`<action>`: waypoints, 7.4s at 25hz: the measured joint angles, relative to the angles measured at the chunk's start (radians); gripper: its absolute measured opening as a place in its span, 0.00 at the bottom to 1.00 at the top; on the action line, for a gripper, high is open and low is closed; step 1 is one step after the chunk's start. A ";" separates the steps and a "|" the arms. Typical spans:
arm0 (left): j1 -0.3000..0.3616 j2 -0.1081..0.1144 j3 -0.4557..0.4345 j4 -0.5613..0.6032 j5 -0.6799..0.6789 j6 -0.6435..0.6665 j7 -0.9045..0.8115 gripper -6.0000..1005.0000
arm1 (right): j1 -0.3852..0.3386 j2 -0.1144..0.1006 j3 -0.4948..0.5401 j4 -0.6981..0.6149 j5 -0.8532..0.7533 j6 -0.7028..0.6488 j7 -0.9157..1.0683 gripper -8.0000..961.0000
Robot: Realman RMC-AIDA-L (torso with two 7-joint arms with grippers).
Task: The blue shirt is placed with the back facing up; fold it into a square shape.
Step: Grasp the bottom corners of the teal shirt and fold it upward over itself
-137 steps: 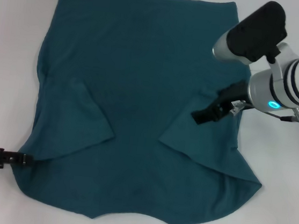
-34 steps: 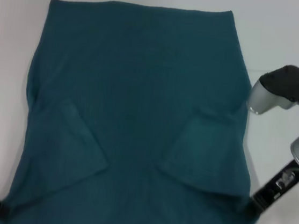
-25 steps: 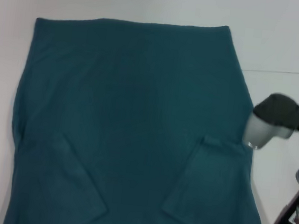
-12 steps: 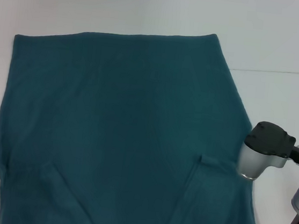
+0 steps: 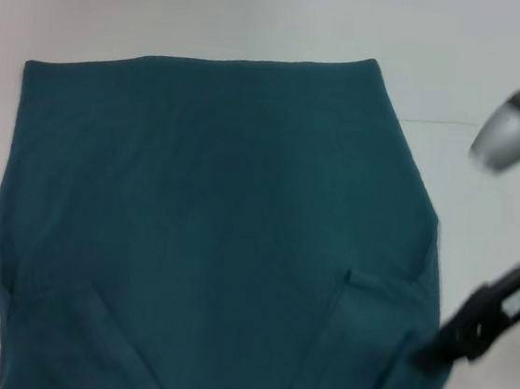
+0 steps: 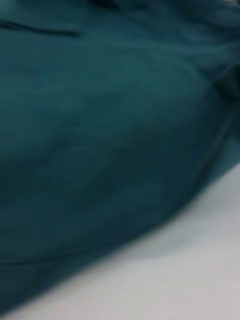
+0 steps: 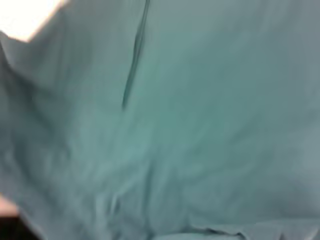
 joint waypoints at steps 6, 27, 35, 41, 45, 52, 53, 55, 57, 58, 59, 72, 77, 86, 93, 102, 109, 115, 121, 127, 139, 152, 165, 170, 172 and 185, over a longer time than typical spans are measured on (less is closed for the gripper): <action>-0.074 0.046 -0.089 0.020 -0.070 -0.035 -0.005 0.04 | 0.030 -0.039 0.134 0.014 -0.012 0.100 0.061 0.08; -0.171 0.060 -0.082 0.063 -0.223 -0.416 0.168 0.04 | -0.007 -0.041 0.253 0.126 -0.003 0.585 0.190 0.08; -0.161 0.033 -0.082 0.060 -0.314 -0.523 0.256 0.04 | -0.041 -0.002 0.284 0.127 0.089 0.756 0.185 0.08; -0.159 0.023 -0.071 0.060 -0.357 -0.581 0.284 0.04 | -0.057 0.021 0.283 0.128 0.122 0.866 0.183 0.08; -0.155 0.005 -0.056 0.055 -0.367 -0.650 0.317 0.04 | -0.059 0.040 0.270 0.143 0.123 0.935 0.174 0.08; -0.147 -0.040 0.005 0.025 -0.371 -0.783 0.395 0.04 | -0.033 0.047 0.206 0.256 0.128 1.050 0.114 0.08; -0.146 -0.040 0.021 0.015 -0.372 -0.805 0.397 0.04 | -0.029 0.047 0.196 0.271 0.132 1.065 0.097 0.08; -0.145 -0.040 0.047 -0.010 -0.373 -0.846 0.404 0.04 | -0.021 0.047 0.180 0.298 0.147 1.093 0.063 0.08; -0.145 -0.038 0.056 -0.031 -0.374 -0.873 0.409 0.04 | -0.013 0.048 0.172 0.323 0.162 1.115 0.042 0.08; -0.146 -0.036 0.059 -0.042 -0.375 -0.884 0.412 0.04 | -0.009 0.048 0.169 0.330 0.165 1.122 0.038 0.08; -0.147 -0.035 0.060 -0.051 -0.376 -0.890 0.415 0.04 | -0.004 0.048 0.166 0.336 0.170 1.125 0.031 0.08; -0.134 -0.032 0.060 -0.055 -0.380 -0.884 0.418 0.04 | 0.030 0.033 0.083 0.369 0.295 1.021 -0.163 0.09; -0.137 -0.031 0.060 -0.059 -0.380 -0.891 0.420 0.04 | 0.013 0.023 0.084 0.357 0.319 1.003 -0.165 0.09; -0.140 -0.031 0.062 -0.061 -0.380 -0.893 0.423 0.04 | 0.037 0.037 0.074 0.357 0.342 0.979 -0.199 0.10; -0.135 -0.036 0.062 -0.062 -0.380 -0.896 0.435 0.04 | 0.067 0.048 0.040 0.359 0.407 0.826 -0.331 0.10; -0.131 -0.039 0.061 -0.075 -0.380 -0.898 0.445 0.04 | 0.049 0.036 0.001 0.386 0.385 0.908 -0.279 0.10; -0.133 -0.039 0.063 -0.084 -0.380 -0.903 0.450 0.04 | -0.011 0.011 0.017 0.427 0.379 1.088 -0.185 0.11; -0.129 -0.040 0.062 -0.084 -0.380 -0.908 0.451 0.04 | -0.025 0.014 0.021 0.442 0.378 1.167 -0.173 0.11; -0.122 -0.044 0.063 -0.101 -0.380 -0.948 0.472 0.04 | -0.022 0.017 0.010 0.463 0.376 1.259 -0.183 0.11; -0.123 -0.050 0.101 -0.142 -0.377 -1.033 0.490 0.04 | -0.009 0.048 0.001 0.482 0.376 1.387 -0.265 0.12; -0.108 -0.090 0.177 -0.151 -0.375 -1.220 0.505 0.04 | 0.038 0.055 -0.048 0.620 0.378 1.612 -0.272 0.12; -0.098 -0.119 0.178 -0.163 -0.379 -1.346 0.539 0.06 | 0.041 0.056 -0.049 0.637 0.384 1.670 -0.273 0.13; -0.094 -0.124 0.174 -0.187 -0.397 -1.379 0.533 0.15 | 0.053 0.056 -0.058 0.636 0.384 1.608 -0.271 0.14; -0.094 -0.123 0.176 -0.190 -0.397 -1.379 0.533 0.22 | 0.055 0.055 -0.058 0.630 0.385 1.601 -0.271 0.31; -0.095 -0.120 0.174 -0.191 -0.397 -1.379 0.533 0.31 | 0.057 0.055 -0.058 0.630 0.385 1.602 -0.271 0.40; -0.093 -0.100 0.165 -0.216 -0.392 -1.407 0.519 0.85 | 0.040 0.051 -0.046 0.612 0.385 1.596 -0.242 0.82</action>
